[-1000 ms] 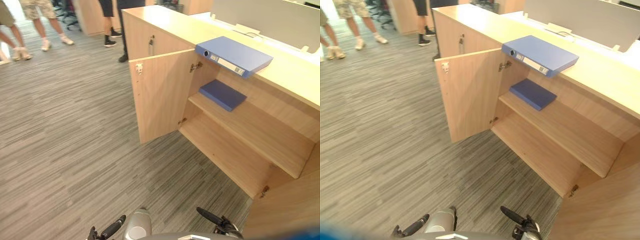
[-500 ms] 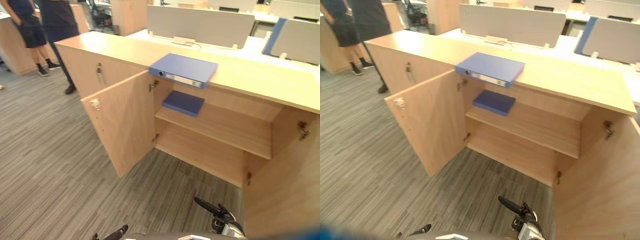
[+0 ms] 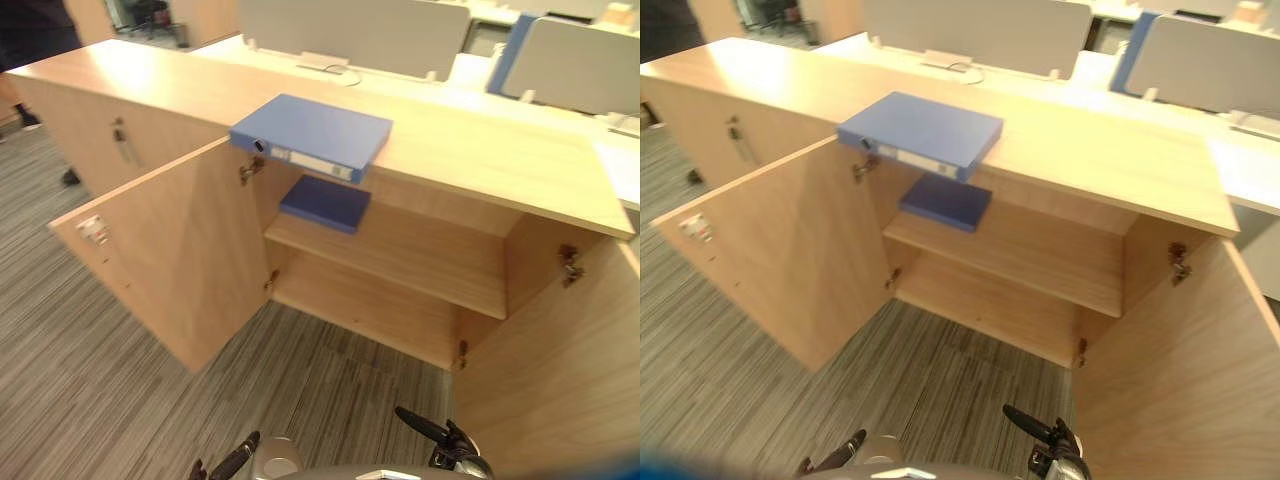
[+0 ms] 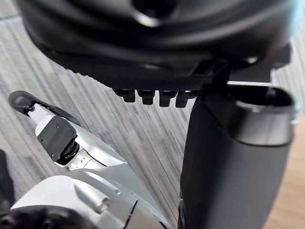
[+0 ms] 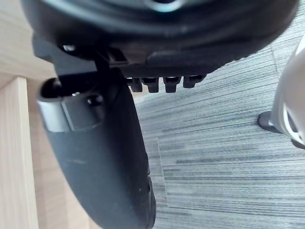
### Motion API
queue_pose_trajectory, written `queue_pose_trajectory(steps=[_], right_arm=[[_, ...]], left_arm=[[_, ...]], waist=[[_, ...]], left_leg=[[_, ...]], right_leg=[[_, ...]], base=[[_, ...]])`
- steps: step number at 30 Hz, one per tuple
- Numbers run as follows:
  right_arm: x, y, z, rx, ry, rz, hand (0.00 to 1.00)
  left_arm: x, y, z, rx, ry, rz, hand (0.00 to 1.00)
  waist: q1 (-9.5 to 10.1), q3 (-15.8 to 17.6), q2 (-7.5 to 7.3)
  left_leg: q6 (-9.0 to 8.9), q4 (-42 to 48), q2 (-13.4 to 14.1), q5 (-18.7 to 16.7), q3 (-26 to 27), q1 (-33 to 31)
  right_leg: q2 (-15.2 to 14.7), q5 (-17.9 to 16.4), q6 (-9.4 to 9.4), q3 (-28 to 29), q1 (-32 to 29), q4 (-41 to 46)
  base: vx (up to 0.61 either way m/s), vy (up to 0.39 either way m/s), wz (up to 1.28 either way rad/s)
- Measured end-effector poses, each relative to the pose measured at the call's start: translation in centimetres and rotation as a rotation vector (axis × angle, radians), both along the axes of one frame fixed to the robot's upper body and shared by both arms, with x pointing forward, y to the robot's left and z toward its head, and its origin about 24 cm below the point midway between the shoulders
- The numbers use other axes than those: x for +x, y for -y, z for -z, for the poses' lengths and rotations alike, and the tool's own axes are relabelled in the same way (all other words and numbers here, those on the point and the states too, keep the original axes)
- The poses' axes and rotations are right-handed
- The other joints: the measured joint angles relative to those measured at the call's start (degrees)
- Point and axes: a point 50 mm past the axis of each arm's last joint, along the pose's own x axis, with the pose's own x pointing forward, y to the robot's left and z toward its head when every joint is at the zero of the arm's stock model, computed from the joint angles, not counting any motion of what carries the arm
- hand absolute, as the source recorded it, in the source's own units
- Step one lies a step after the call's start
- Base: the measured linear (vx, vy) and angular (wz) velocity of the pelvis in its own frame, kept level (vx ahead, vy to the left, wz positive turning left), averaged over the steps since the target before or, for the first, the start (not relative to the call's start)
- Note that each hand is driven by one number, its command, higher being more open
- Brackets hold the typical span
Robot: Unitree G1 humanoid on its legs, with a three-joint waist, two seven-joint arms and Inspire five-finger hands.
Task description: Walk over to the cabinet, pick up the folder, carry it to the office cabinet, place the folder inside the office cabinet, then close the office cabinet door
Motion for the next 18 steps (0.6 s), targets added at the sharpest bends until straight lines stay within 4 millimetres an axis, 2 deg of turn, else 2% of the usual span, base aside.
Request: queue_pose_trajectory(steps=[2, 3, 4, 5, 6, 7, 9, 11, 12, 13, 14, 15, 17, 18], right_arm=[[-0.1, -0.2, 0.1, 0.006, -0.011, 0.002, 1.00], [-0.1, -0.1, 0.1, 0.004, -0.015, 0.007, 1.00], [-0.2, 0.2, 0.1, -0.003, -0.017, 0.010, 1.00], [-0.4, 0.2, 0.1, -0.005, -0.022, 0.011, 1.00], [-0.8, -0.5, 0.3, 0.011, -0.037, 0.010, 1.00], [-0.9, -1.0, 0.4, 0.023, -0.043, 0.006, 1.00], [-0.8, -1.6, 0.5, 0.041, -0.045, 0.006, 1.00], [-0.6, -1.8, 0.4, 0.050, -0.032, -0.003, 1.00], [-0.5, -1.8, 0.4, 0.050, -0.030, -0.006, 1.00], [-0.5, -1.5, 0.4, 0.041, -0.026, -0.012, 1.00], [-0.5, -0.8, 0.3, 0.024, -0.026, -0.009, 1.00], [-0.5, -0.5, 0.3, 0.017, -0.026, -0.004, 1.00], [-0.5, 0.5, 0.2, -0.010, -0.026, -0.009, 1.00], [-0.6, 0.7, 0.2, -0.017, -0.026, -0.013, 1.00]], left_arm=[[0.2, -0.3, -0.1, 0.012, 0.009, 0.009, 1.00], [0.4, -0.2, -0.1, 0.009, 0.016, 0.010, 1.00], [0.6, -0.1, -0.2, 0.009, 0.020, 0.018, 1.00], [0.6, 0.0, -0.1, 0.006, 0.017, 0.018, 1.00], [0.5, -0.9, -0.3, 0.032, 0.006, 0.017, 1.00], [0.6, -1.1, -0.4, 0.047, 0.010, 0.012, 1.00], [0.7, -1.3, -0.4, 0.051, 0.005, 0.010, 1.00], [0.0, -0.9, 0.0, 0.034, -0.034, 0.004, 1.00], [-0.2, -0.8, 0.1, 0.029, -0.042, 0.006, 1.00], [-0.7, -0.5, 0.3, 0.020, -0.062, 0.012, 1.00], [-1.2, -0.2, 0.5, 0.012, -0.086, 0.044, 1.00], [-1.2, 0.0, 0.5, 0.011, -0.090, 0.065, 1.00], [-1.1, -0.4, 0.4, 0.026, -0.098, 0.142, 1.00], [-1.1, -0.4, 0.4, 0.029, -0.102, 0.153, 1.00]], waist=[[0.20, -0.1, -0.63], [0.08, 0.0, -0.94], [-0.07, 0.0, -0.65], [-0.03, -0.2, -0.42], [-0.68, -0.7, -2.94], [-0.95, -1.4, -3.97], [-0.91, -1.6, -4.34], [-0.66, -2.6, -3.63], [-0.49, -2.7, -3.28], [-0.18, -2.9, -2.48], [-0.06, -3.1, -1.61], [-0.12, -3.0, -1.29], [-1.05, -2.3, -1.89], [-1.24, -2.4, -1.93]], left_leg=[[-0.32, -8.6, -0.6, -1.2, -0.2, -1.5], [-0.64, -17.4, -2.2, -0.6, -2.7, -2.1], [-1.75, -27.5, -3.5, 5.8, -5.7, -2.1], [-2.38, -29.3, -4.2, 9.6, -6.0, -1.2], [-1.06, -32.3, -7.3, 10.2, -4.6, 0.8], [-0.92, -32.5, -8.8, 10.3, -4.8, 0.6], [-0.89, -32.8, -10.2, 10.2, -5.4, 1.1], [-0.54, -35.5, -10.8, 10.1, -3.2, 4.2], [-0.31, -36.7, -11.3, 10.2, -2.3, 5.5], [0.53, -40.3, -12.4, 10.5, -0.7, 9.0], [2.33, -44.3, -13.7, 11.5, 0.4, 12.5], [2.88, -46.0, -14.4, 11.8, 0.6, 14.1], [3.27, -49.6, -18.4, 12.0, 0.9, 19.9], [3.45, -50.1, -18.8, 12.0, 1.0, 21.0]], right_leg=[[-1.8, 0.4, 0.79, 3.9, 0.3, 0.0], [-3.5, 0.4, 2.35, 6.0, 0.3, 0.3], [-4.8, 0.2, 4.40, 7.9, 0.4, 0.3], [-5.4, 0.0, 5.54, 8.5, 0.8, 0.3], [-7.8, 0.7, 5.91, 8.8, 1.2, -1.3], [-8.7, 2.9, 5.68, 8.7, 1.4, -3.1], [-9.8, 5.2, 6.67, 8.9, 1.9, -4.3], [-11.5, 8.3, 7.63, 10.5, 2.0, -4.1], [-12.2, 8.4, 7.74, 11.4, 1.7, -3.3], [-14.1, 8.3, 7.81, 13.0, 0.4, 0.2], [-16.2, 8.0, 7.52, 14.0, -2.4, 6.3], [-17.6, 7.8, 7.16, 14.4, -4.0, 10.5], [-25.1, 7.6, 3.36, 12.1, -7.3, 24.2], [-26.2, 8.0, 2.57, 11.1, -7.3, 25.7]], base=[[0.26, 0.241, -1.18], [0.24, 0.328, -0.93], [0.24, 0.355, -0.82], [0.33, 0.382, -0.39], [0.34, 0.334, -0.01], [0.34, 0.292, 0.11], [0.18, 0.156, -0.04], [0.17, 0.163, -0.39], [0.14, 0.177, -0.72], [0.13, 0.211, -0.84], [0.12, 0.199, -0.79], [0.09, 0.174, -0.53], [0.05, 0.114, -0.19], [0.04, 0.099, -0.15]])
